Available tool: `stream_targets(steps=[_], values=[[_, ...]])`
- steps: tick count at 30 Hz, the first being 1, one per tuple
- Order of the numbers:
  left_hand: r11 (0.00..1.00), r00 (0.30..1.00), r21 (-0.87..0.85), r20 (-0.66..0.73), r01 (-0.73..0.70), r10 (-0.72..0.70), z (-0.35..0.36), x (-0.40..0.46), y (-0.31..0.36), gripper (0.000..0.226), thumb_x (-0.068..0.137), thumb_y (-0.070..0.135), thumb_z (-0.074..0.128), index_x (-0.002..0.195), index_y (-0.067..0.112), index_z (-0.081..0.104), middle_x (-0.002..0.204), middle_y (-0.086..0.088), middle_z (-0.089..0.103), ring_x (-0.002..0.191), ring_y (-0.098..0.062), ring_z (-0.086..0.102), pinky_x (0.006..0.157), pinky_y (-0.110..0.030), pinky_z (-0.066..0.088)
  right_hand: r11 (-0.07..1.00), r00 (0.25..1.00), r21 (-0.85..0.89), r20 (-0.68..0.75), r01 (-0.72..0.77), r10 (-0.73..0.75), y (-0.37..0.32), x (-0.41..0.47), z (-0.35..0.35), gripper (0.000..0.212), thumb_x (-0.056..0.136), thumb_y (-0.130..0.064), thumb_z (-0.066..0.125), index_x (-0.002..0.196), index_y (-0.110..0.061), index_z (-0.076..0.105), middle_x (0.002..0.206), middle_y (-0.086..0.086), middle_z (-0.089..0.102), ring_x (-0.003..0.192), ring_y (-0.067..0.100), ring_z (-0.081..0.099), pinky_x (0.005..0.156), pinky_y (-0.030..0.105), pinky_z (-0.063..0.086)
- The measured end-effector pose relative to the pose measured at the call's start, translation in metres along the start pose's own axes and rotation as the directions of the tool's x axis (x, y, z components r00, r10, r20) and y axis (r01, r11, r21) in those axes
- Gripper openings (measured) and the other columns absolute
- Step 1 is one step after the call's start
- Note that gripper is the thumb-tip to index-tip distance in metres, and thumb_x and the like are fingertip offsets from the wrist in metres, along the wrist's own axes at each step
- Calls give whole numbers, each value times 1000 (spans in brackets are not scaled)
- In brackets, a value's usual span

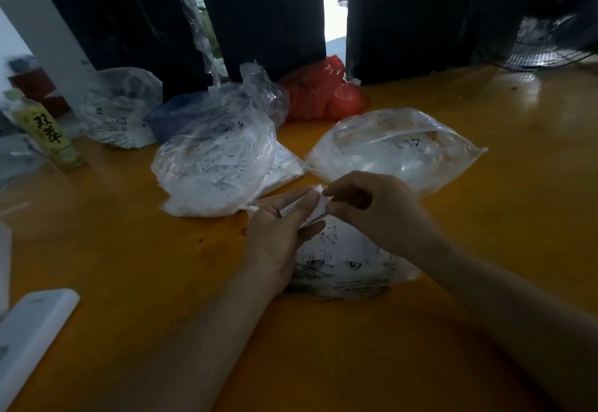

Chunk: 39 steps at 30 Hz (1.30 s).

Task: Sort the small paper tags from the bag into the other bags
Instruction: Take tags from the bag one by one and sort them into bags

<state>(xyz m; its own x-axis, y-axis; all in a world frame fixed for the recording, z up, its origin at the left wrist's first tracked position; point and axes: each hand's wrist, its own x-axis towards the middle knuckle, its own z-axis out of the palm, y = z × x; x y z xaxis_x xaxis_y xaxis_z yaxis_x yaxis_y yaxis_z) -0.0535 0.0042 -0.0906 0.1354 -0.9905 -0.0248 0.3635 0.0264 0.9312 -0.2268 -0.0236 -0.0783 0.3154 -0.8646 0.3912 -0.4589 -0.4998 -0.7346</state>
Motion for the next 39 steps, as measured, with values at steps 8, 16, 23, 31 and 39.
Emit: stream_targets(steps=[8,16,23,31,39], values=[[732,906,547,139,-407,400,-8,-1,3,52,97,18,73,134,50,56,101,11,76,93,-8,75,78,-18,59,997,982,72,-184,-32,45,2,6,-10,9,89,-26,77,97,-30,75,82,-16,72,79,-1,69,73,14,56],[447,764,796,29,-408,645,-24,21,39,30,103,15,61,132,23,68,126,-4,69,97,-12,67,77,-26,60,999,943,42,-331,-16,29,18,17,-24,7,97,-33,68,96,-30,74,82,-18,72,81,-4,68,73,11,51],[133,902,970,-238,203,362,-66,67,57,51,107,37,30,154,25,45,157,-14,39,139,-39,25,113,-55,22,851,936,-440,-320,-287,149,63,37,-47,31,105,-36,50,123,-20,69,131,3,65,126,25,53,112,39,30],[45,907,990,-138,131,398,-70,68,44,66,98,63,7,115,33,64,156,0,27,141,-21,12,117,-55,10,715,925,-607,-95,-347,368,73,35,-42,45,107,-49,32,135,-31,61,153,-1,45,139,35,23,106,50,26],[-3,900,1000,-7,9,436,-70,63,42,80,97,66,-5,154,39,45,168,6,33,157,-15,-1,121,-59,3,744,923,-547,-240,-385,301,77,37,-41,35,108,-28,37,124,-23,68,140,1,59,131,33,33,100,47,31]])
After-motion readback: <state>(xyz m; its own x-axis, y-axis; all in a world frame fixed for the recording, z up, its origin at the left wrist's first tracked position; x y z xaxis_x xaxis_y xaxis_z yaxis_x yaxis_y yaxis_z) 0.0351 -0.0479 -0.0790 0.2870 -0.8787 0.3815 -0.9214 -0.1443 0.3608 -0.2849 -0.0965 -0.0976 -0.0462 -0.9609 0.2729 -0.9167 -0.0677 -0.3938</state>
